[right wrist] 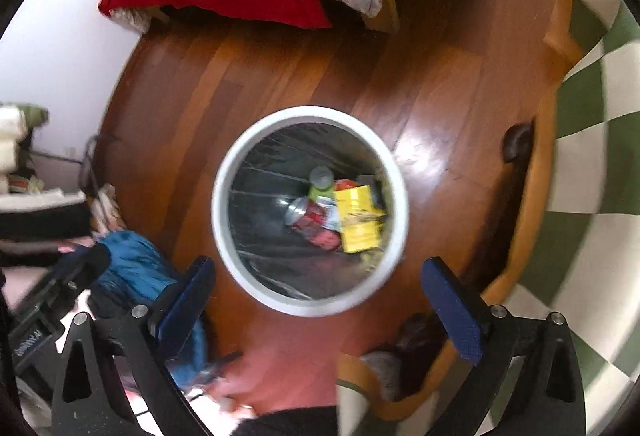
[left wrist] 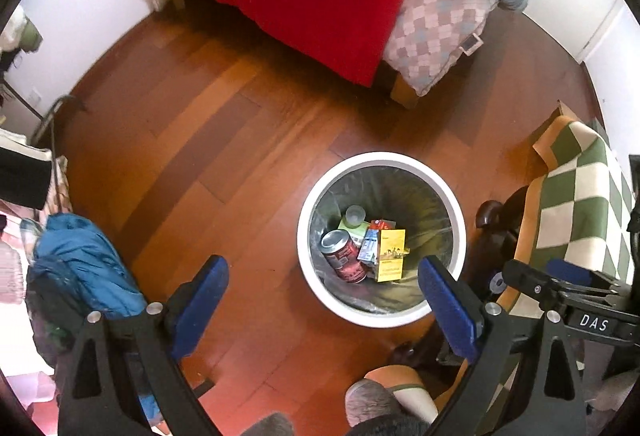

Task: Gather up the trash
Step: 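Open both tools to drop the cigarette box and cup into the bin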

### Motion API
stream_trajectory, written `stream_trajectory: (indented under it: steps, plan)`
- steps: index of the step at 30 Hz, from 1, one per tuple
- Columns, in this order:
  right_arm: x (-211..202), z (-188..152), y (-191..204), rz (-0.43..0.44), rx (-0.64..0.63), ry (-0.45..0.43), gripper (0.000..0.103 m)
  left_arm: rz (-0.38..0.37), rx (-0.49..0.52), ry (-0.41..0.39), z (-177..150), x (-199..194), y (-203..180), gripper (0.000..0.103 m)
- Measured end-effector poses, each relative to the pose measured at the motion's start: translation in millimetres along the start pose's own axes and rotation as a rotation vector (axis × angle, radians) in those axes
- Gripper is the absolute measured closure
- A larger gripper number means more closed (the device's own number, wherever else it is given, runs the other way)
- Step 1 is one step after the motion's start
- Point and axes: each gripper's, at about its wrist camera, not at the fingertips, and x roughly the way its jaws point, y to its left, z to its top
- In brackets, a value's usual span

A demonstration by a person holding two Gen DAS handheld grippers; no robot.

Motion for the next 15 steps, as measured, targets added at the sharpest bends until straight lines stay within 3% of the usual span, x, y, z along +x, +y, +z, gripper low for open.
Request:
stream_trajectory:
  steps: [6, 15]
  plan:
    - [-42, -29, 8, -0.071, -0.052, -0.055, 0.000, 0.020, 0.044, -0.076, -12, -44, -17, 0.006]
    - [-135, -76, 11, -0.071, -0.082, -0.194, 0.000, -0.004, 0.069, -0.206, -34, -125, -34, 0.006]
